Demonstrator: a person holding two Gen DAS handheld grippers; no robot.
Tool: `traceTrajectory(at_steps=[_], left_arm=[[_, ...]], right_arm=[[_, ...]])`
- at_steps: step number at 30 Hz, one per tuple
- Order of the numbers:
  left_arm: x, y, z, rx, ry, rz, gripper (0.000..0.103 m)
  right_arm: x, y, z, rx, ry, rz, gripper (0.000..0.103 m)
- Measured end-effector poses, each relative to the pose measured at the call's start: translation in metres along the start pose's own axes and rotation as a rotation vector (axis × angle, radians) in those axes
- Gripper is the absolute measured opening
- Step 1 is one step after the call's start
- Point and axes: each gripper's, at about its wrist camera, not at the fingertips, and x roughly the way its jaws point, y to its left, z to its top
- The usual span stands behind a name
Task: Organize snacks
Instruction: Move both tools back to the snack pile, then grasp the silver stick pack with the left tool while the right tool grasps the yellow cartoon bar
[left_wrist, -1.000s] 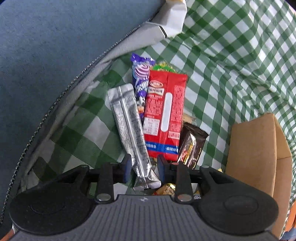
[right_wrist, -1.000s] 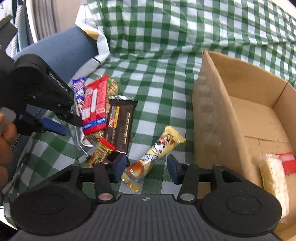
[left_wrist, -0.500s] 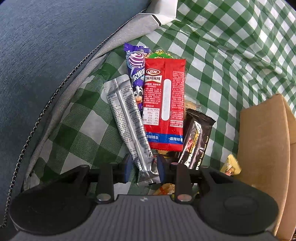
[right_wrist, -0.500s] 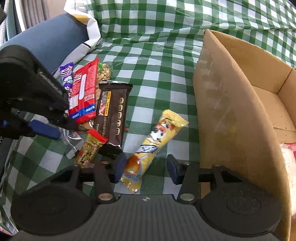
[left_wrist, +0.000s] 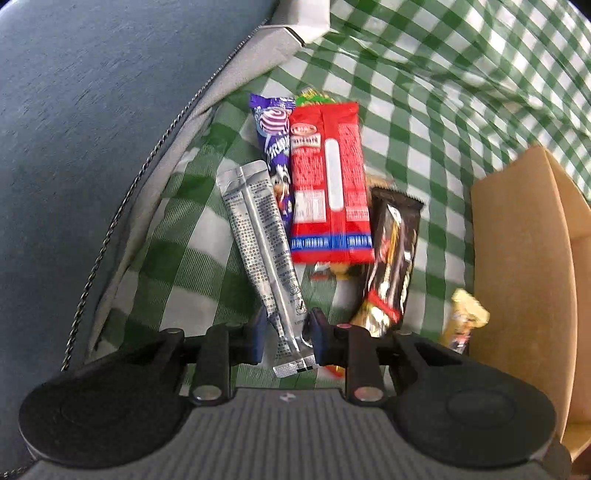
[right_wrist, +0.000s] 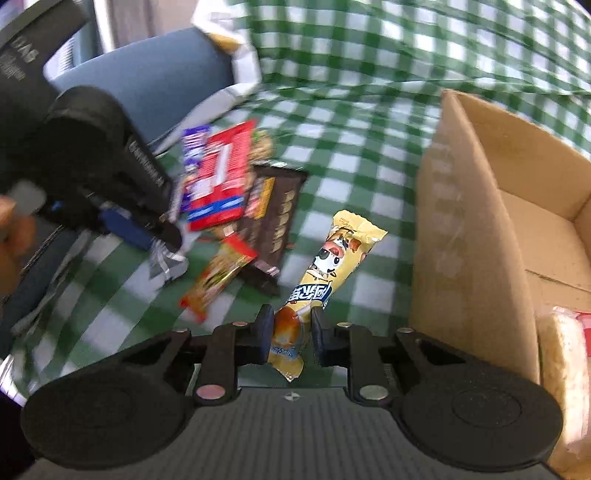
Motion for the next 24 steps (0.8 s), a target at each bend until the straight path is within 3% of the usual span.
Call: traceTrajectory(at_steps=[5,11,17,24], left_arm=[[-0.016,0.0,-0.013,0.095,-0.017,0.002,0.027],[-0.028,0.004,-0.03,0.064,-0.012,-0.058,0.027],[-0.011,-0.008,-0.037,0.113,0.07,0.007,0.028],[-0.006,-0.011,-0.031,0.073,0.038,0.016,0.031]], right_arm=[[-0.02,0.011,-0.011,-0.093,0.041,0.076,0.023],[-0.041,0.012,-0.031,-0.062,0.099,0.088,0.023],[-0.042,0.016,-0.044,-0.043,0.137,0.114,0.024],[-0.033,0.006,-0.038,0.028,0.132,0.101,0.041]])
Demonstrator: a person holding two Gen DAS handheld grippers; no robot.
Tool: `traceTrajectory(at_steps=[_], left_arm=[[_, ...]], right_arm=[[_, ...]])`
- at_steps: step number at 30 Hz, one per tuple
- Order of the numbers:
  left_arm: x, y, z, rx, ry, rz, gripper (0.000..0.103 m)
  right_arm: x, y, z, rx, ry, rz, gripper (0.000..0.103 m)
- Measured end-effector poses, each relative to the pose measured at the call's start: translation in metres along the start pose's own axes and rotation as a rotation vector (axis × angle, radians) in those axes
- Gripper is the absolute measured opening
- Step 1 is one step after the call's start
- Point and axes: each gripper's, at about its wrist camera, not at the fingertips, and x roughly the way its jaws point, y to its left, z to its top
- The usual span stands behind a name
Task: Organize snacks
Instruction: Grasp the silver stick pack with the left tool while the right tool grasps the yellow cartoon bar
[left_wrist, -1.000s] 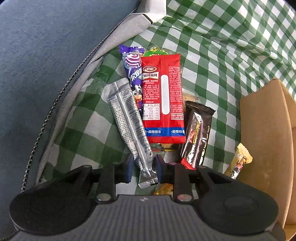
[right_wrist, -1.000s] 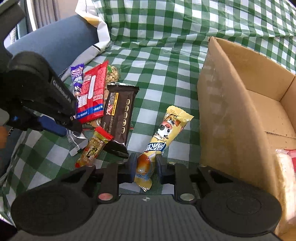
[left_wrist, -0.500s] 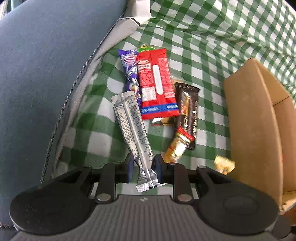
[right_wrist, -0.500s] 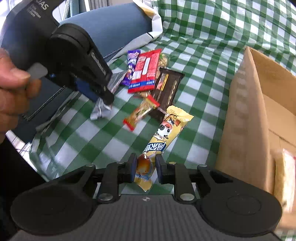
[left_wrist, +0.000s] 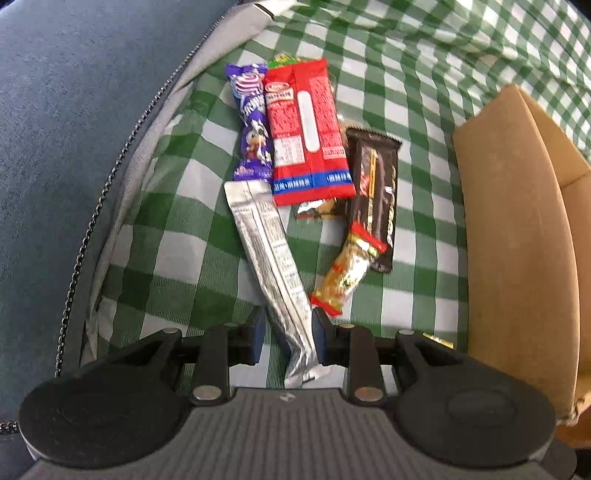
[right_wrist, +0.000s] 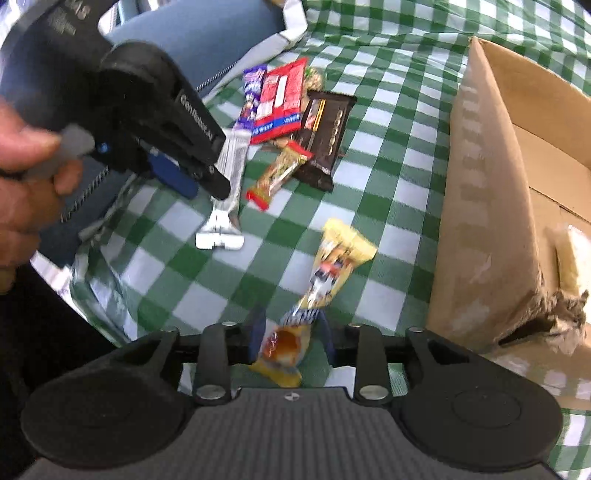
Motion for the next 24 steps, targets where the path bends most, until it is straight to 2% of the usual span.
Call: traceTrajectory(at_steps=[2,7,16,20,24], left_arm=[[0.001,0.0,0.002,-0.024,-0.005,0.005,0.037],[0.007,-0.003,0.005,-0.044,-0.015,0.021,0.039],[0.02,-0.011,0.007,-0.005,-0.009,0.089,0.039],[0.022,-0.014,0.006,0.009,-0.003,0.095,0.039],[0.024,-0.016,0.007,0.019,-0.003,0.101,0.039]], right_arm=[[0.003,-0.001,0.002,0.017,-0.006,-0.007,0.044],[0.016,0.0,0.003,0.027,0.015,-0.033,0.044],[0.023,0.003,0.001,0.012,0.022,-0.049,0.044],[0.022,-0.001,0.002,0.021,0.011,-0.055,0.031],[0.02,-0.002,0.003,0.031,-0.007,-0.052,0.025]])
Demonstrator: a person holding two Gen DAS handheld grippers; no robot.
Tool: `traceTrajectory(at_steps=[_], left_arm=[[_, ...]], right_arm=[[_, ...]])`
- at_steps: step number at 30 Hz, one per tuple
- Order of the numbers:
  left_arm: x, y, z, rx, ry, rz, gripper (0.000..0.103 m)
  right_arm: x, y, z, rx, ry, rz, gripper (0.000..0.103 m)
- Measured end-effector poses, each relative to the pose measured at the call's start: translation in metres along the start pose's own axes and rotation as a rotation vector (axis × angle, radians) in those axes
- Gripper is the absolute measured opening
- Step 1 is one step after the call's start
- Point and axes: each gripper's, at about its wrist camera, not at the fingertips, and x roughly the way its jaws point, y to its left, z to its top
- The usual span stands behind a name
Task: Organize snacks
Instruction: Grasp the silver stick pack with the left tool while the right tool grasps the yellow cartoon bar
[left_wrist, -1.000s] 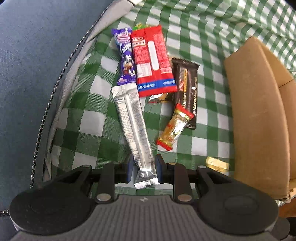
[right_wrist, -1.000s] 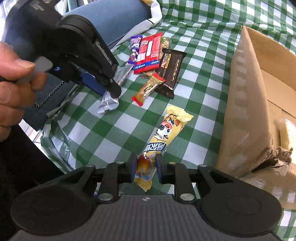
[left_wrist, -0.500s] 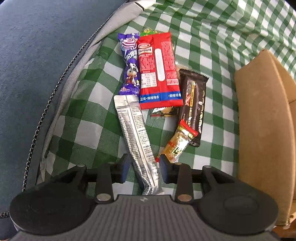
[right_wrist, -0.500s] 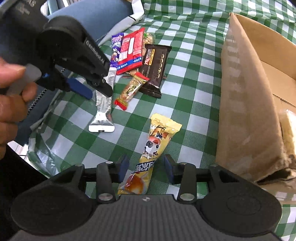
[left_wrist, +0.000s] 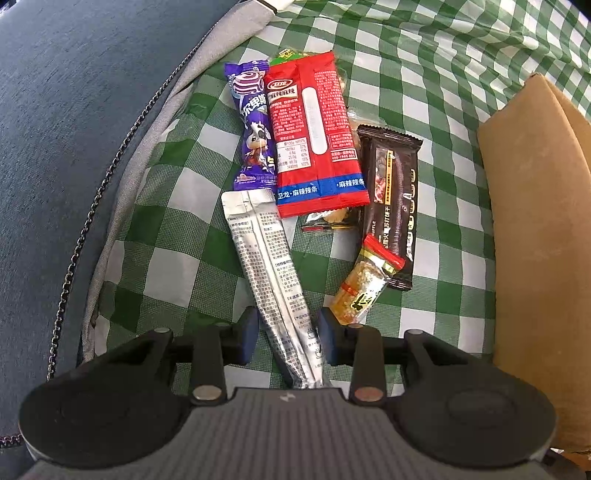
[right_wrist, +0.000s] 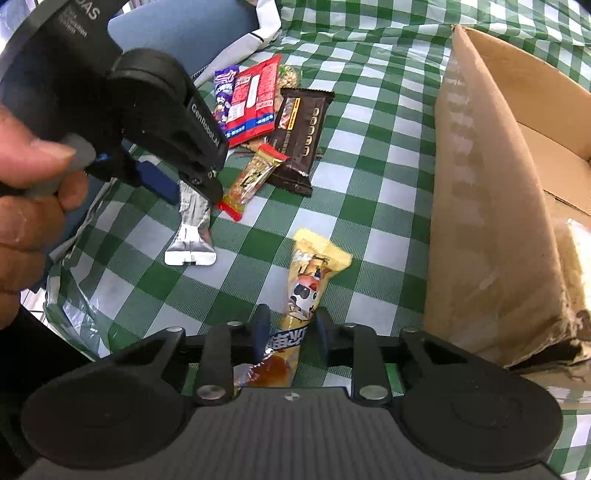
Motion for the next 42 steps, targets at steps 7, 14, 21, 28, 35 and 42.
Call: traceTrajectory(at_steps=[7,14,21,28,35,42], left_arm=[[-0.001,-0.002,0.0,0.033,-0.007,0.016,0.031],[-0.001,-0.002,0.003,0.042,-0.012,0.03,0.031],[0.001,-0.006,-0.001,0.059,0.007,0.013,0.032],[0.003,-0.008,-0.001,0.071,0.009,0.021,0.032],[0.004,-0.01,-0.001,0.088,0.006,0.028,0.032],[-0.009,0.004,0.007,0.015,-0.052,-0.017,0.028]], right_arm=[[0.0,0.001,0.001,-0.013,-0.014,-0.005,0.024],[0.004,0.0,-0.001,-0.013,0.005,-0.01,0.025],[0.007,0.002,-0.002,-0.022,0.013,-0.017,0.025],[0.009,0.0,-0.003,-0.026,0.021,-0.031,0.025],[0.006,0.002,-0.002,-0.037,0.002,-0.034,0.022],[-0.003,-0.001,0.001,-0.024,-0.056,-0.028,0.014]])
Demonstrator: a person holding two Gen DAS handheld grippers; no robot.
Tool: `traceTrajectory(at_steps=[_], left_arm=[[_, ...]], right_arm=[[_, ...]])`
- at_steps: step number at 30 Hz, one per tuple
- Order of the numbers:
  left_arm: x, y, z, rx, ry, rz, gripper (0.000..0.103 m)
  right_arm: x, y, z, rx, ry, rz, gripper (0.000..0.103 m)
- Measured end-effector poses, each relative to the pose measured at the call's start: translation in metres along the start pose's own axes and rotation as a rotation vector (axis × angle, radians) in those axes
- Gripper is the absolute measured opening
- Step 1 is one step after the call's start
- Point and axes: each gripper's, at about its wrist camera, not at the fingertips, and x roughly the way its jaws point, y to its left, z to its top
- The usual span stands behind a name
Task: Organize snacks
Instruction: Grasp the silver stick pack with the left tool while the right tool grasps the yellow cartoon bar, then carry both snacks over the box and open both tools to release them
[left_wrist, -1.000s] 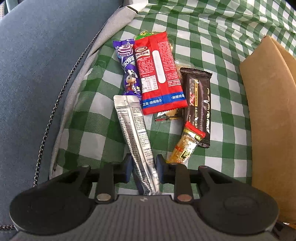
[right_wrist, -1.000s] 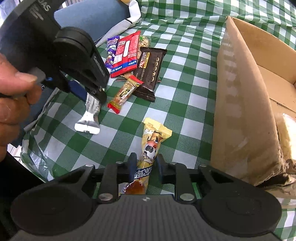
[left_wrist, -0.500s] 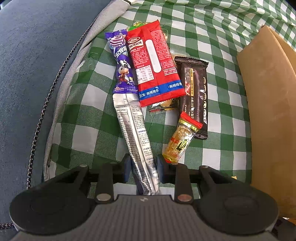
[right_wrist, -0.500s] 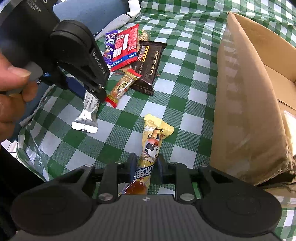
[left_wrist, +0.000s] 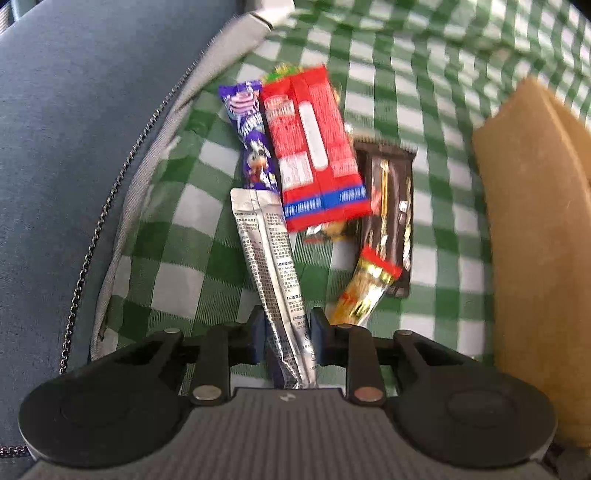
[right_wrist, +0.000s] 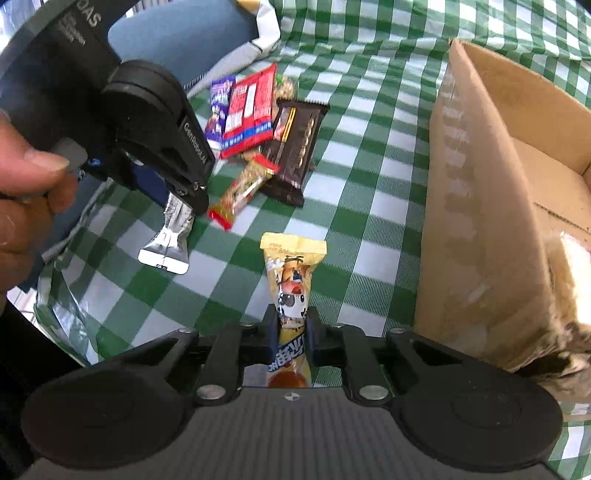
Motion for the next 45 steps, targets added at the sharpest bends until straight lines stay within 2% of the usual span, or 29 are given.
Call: traceTrajectory(at_steps=[5,10,24,29,33,37,40,45], left_arm=[[-0.003,0.004,0.003,-0.024,-0.012,-0.016,0.028],[-0.014,0.0,0.005,-0.033,-0.066,-0.025,0.027],[-0.053,-0.013,0.013,-0.047,-0.289,-0.114,0.027],[-0.065,-0.015,0.013,-0.06,-0.346,-0.138,0.027],[-0.072,-0.017,0.012,-0.056,-0.376,-0.146,0.027],[-0.078,-0.018,0.008,-0.04,-0.406,-0.151,0.027],[-0.084,-0.024,0.006,-0.019,-0.436,-0.162,0.027],[-0.094,-0.045,0.002,0.036,-0.496,-0.206,0.027]], right_arm=[[0.001,0.0,0.0,0.002,-0.003,-0.002,0.014],[-0.006,-0.002,0.004,0.019,-0.053,0.003,0.014],[-0.053,-0.014,0.016,0.056,-0.31,0.037,0.014],[-0.089,-0.028,0.028,0.085,-0.399,0.062,0.014],[-0.128,-0.056,0.046,0.114,-0.496,0.05,0.014],[-0.155,-0.096,0.055,0.13,-0.568,-0.019,0.014],[-0.158,-0.136,0.051,0.171,-0.558,-0.086,0.014],[-0.136,-0.191,0.026,0.312,-0.521,-0.174,0.014]])
